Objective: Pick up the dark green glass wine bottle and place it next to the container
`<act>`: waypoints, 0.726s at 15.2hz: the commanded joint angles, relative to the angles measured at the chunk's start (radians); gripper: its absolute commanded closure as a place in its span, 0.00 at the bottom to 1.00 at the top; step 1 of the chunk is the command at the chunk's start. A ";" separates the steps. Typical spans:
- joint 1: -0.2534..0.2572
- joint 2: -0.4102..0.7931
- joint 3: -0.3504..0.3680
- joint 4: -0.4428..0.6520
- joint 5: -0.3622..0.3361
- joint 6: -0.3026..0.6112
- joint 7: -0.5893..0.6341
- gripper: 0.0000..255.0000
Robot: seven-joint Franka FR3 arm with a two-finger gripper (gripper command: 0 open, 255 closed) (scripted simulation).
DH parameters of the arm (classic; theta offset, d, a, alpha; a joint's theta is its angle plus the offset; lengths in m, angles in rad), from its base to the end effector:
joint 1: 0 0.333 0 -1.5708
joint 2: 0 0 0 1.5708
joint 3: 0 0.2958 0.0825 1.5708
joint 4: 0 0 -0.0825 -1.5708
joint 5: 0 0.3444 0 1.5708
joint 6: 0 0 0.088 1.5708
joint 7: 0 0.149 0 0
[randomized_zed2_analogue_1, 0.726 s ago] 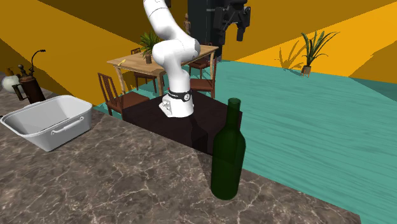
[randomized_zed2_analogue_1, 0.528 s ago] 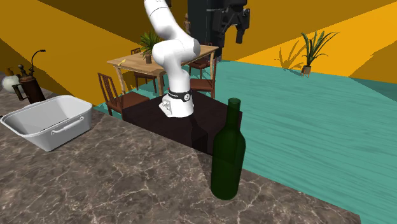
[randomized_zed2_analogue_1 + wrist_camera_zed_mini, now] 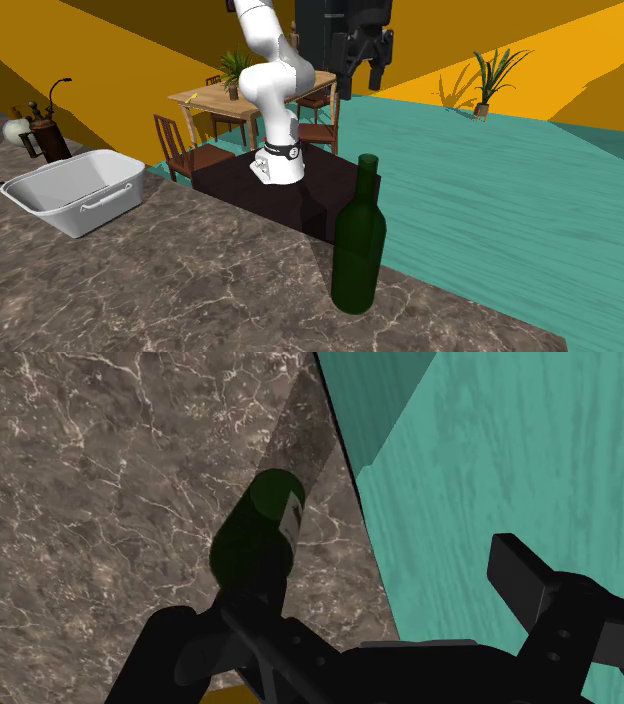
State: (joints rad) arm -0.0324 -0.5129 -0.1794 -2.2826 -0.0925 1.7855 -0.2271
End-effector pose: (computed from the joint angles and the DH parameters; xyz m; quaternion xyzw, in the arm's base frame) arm 0.3607 -0.0953 0.4928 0.9996 0.0284 0.0045 0.0024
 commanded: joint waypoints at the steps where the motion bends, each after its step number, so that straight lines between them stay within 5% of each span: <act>1: -0.003 0.060 -0.033 0.026 -0.008 0.040 -0.052 0.00; 11: -0.015 0.381 -0.161 0.254 0.038 0.154 -0.298 0.00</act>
State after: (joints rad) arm -0.0457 -0.1578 -0.3330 -2.0458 -0.0613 1.9304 -0.5056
